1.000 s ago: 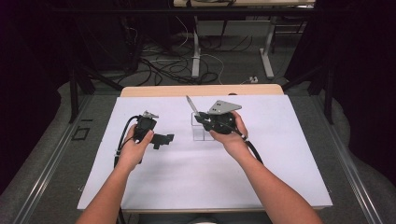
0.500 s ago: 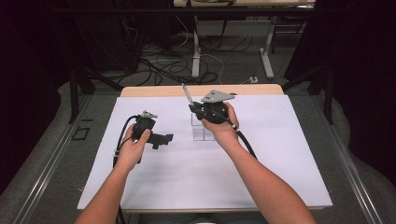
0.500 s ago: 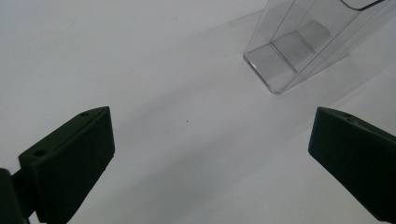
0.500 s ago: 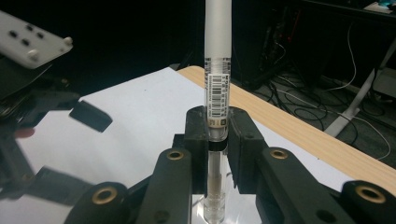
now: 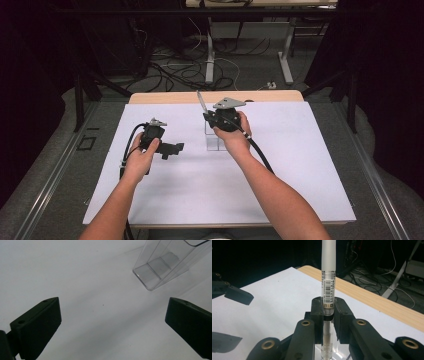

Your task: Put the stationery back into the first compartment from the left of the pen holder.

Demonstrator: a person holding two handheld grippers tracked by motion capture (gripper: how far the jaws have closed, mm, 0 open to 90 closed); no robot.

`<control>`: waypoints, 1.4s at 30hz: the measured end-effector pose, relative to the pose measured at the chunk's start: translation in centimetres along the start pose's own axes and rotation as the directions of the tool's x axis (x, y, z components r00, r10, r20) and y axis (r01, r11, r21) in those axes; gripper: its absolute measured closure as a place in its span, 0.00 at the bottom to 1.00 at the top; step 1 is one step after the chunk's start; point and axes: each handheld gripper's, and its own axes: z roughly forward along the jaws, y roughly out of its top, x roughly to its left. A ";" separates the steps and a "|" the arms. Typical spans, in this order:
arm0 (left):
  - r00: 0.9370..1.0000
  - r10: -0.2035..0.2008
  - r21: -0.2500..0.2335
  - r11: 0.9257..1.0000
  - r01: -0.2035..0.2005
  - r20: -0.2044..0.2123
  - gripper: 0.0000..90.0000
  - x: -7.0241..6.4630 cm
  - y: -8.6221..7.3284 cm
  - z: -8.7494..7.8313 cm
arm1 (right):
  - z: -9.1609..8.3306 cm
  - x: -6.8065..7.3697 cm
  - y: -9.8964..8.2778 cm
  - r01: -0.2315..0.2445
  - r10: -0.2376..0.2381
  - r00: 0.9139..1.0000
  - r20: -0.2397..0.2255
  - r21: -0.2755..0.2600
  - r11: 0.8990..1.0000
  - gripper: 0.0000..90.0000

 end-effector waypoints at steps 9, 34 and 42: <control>1.000 -0.007 -0.003 1.000 0.007 0.002 0.00 -0.2 0.0 0.1 | 0.2 0.0 -1.5 -0.022 0.021 1.000 0.006 0.041 0.999 0.88; 1.000 0.005 0.003 1.000 -0.005 0.000 0.00 0.1 -0.1 0.1 | -4.1 -2.0 -1.7 -0.096 0.095 0.995 0.023 0.044 0.994 0.41; 1.000 0.005 -0.001 1.000 -0.005 0.006 0.00 0.1 -0.2 0.1 | -7.5 -3.0 -2.6 -0.114 0.109 0.987 0.119 0.038 0.993 0.16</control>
